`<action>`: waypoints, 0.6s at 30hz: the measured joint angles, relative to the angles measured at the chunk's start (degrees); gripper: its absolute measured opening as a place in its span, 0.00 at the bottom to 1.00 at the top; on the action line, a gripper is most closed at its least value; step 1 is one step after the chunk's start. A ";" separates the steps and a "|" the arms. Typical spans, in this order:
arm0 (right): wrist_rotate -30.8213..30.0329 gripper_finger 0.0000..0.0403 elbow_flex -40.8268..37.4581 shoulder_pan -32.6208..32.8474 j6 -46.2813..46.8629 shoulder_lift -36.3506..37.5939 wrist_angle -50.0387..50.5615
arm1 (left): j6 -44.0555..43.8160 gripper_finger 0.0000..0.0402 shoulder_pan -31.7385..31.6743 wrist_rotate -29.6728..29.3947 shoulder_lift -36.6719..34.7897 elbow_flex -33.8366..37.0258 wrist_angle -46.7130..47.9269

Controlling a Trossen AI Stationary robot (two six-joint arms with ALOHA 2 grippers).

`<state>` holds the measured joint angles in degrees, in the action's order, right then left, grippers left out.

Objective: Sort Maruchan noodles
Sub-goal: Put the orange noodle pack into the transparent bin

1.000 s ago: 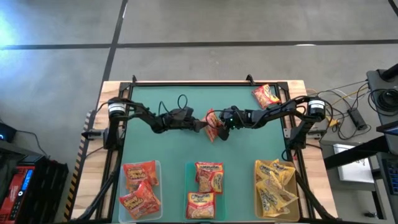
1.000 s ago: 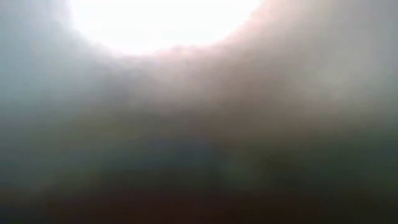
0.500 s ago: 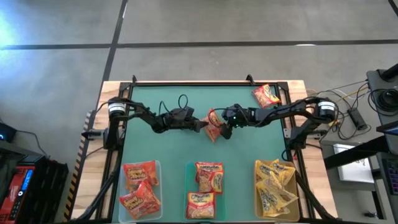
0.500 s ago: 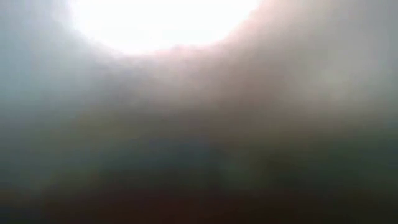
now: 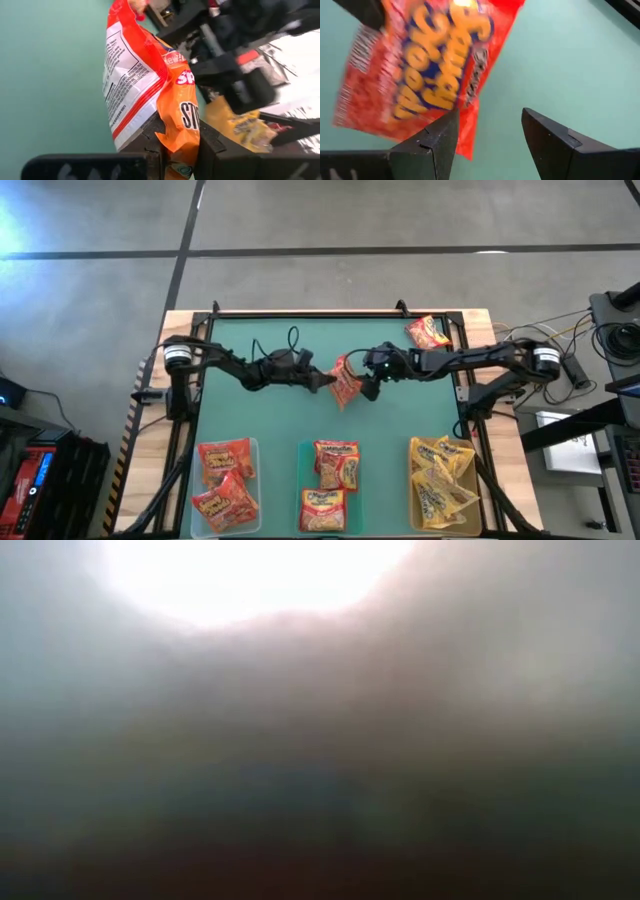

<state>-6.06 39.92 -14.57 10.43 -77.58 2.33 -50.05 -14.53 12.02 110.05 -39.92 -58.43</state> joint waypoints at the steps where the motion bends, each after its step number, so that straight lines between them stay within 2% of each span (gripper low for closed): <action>1: -0.04 0.51 0.00 -0.03 -0.30 0.29 0.62 | 0.25 0.09 -0.11 0.62 -0.60 0.00 -0.02; 4: -1.39 0.51 0.07 -0.20 -1.37 1.11 3.28 | 1.82 0.09 -0.46 2.91 -2.53 0.00 -0.06; 9: -9.17 0.51 0.09 -0.35 -1.08 3.04 9.81 | 3.65 0.09 -1.47 7.97 -7.30 0.00 2.94; 11: -11.36 0.51 0.09 -0.35 -1.06 3.82 12.01 | 5.75 0.09 -1.82 9.96 -9.90 -0.02 7.16; 14: -15.93 0.51 0.09 -0.44 -1.06 4.93 15.39 | 8.77 0.09 -1.93 9.80 -14.08 -0.38 16.00; 18: -26.73 0.51 0.09 -0.46 -0.85 6.01 19.69 | 9.61 0.09 -1.97 9.59 -19.75 -0.72 23.43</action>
<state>-32.79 40.01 -15.03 9.58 -71.58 22.03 -40.45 -16.50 21.61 90.30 -40.64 -34.99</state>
